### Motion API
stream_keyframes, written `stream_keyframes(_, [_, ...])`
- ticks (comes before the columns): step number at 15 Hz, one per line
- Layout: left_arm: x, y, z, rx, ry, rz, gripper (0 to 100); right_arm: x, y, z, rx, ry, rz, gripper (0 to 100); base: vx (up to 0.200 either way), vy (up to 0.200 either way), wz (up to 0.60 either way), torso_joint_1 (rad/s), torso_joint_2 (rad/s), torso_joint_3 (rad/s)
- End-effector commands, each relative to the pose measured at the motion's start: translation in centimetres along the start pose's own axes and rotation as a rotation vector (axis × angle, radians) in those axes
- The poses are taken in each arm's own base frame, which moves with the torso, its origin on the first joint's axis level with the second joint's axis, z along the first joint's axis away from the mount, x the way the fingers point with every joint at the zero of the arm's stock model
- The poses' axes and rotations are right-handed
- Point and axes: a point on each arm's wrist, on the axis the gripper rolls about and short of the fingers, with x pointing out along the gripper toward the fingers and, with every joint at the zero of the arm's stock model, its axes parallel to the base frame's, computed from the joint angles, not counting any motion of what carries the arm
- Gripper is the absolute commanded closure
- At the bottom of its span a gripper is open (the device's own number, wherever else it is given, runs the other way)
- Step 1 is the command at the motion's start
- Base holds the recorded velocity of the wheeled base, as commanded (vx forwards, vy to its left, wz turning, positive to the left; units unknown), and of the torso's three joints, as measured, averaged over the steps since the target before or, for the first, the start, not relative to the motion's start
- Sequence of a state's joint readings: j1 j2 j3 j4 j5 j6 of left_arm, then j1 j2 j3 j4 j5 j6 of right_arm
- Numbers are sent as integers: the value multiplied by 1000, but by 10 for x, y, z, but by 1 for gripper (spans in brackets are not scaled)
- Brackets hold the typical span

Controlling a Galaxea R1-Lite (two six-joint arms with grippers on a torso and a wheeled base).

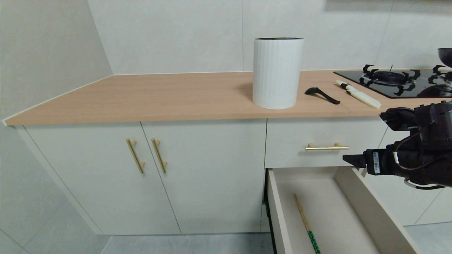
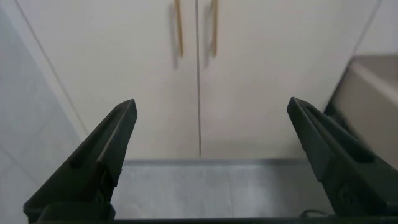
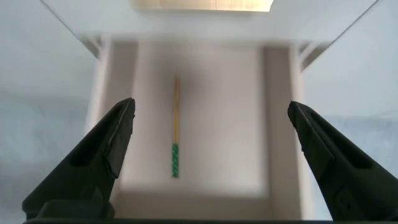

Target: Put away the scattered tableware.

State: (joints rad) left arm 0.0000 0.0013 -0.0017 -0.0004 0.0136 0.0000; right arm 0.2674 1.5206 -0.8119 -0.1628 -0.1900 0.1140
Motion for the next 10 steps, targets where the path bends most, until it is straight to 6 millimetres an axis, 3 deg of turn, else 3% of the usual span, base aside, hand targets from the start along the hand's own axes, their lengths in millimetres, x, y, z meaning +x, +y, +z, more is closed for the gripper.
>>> stream_keyframes(1, [0,0,0,0,1,0,0,0,-2,0,4,-7,-5,0,0,0,0,129,-520,-286])
stream_keyframes(10, [0,0,0,0,1,0,0,0,-2,1,7,-12,-7,0,0,0,0,188,-474,-283])
